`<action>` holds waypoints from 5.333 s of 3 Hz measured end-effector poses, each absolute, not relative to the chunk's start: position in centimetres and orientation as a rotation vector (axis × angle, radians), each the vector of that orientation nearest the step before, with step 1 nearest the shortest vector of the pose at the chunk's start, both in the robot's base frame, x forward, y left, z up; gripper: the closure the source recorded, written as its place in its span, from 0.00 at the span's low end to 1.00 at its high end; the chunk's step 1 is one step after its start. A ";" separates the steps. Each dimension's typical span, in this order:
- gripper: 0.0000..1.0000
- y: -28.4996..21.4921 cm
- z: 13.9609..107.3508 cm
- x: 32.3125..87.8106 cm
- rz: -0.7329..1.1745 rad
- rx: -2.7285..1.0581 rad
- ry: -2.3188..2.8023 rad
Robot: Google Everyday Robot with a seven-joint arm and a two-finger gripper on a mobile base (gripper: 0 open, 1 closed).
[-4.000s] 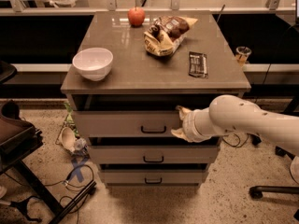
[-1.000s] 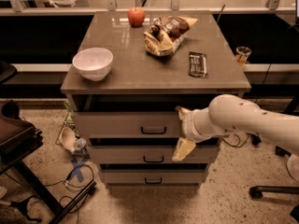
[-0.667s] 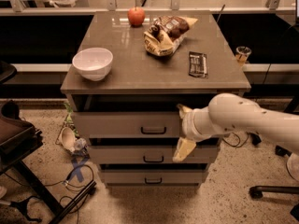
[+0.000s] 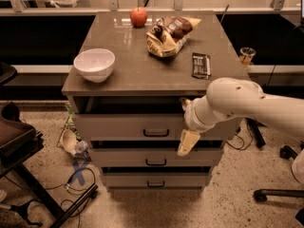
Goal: Open top drawer
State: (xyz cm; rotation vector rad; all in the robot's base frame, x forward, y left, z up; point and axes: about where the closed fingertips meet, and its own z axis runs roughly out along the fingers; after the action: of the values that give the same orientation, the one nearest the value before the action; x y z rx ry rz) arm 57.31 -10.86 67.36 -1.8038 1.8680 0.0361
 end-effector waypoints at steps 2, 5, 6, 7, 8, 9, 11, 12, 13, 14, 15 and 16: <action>0.18 -10.7 67.3 57.2 0.039 -1.807 1.867; 0.95 -10.7 64.9 54.3 0.085 -1.770 1.929; 1.00 -10.7 65.5 54.3 0.085 -1.770 1.929; 1.00 -10.7 66.0 54.2 0.085 -1.770 1.929; 1.00 -10.7 66.1 54.2 0.085 -1.770 1.929; 0.75 -10.7 66.4 54.2 0.085 -1.770 1.929; 0.29 -10.7 66.5 54.2 0.085 -1.770 1.929; 0.06 -10.7 66.5 54.2 0.085 -1.770 1.929; 0.00 -10.7 66.5 54.2 0.086 -1.771 1.928; 0.00 -10.7 66.3 54.2 0.082 -1.775 1.935; 0.00 -10.6 65.3 54.1 0.067 -1.792 1.963; 0.18 -10.4 62.2 54.3 0.046 -1.821 2.010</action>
Offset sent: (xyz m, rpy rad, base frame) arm -0.0004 0.0003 -0.0003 0.0002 0.0013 0.0006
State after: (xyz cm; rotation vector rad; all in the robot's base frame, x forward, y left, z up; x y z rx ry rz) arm 54.28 -10.44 62.25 -1.8211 2.0097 0.0462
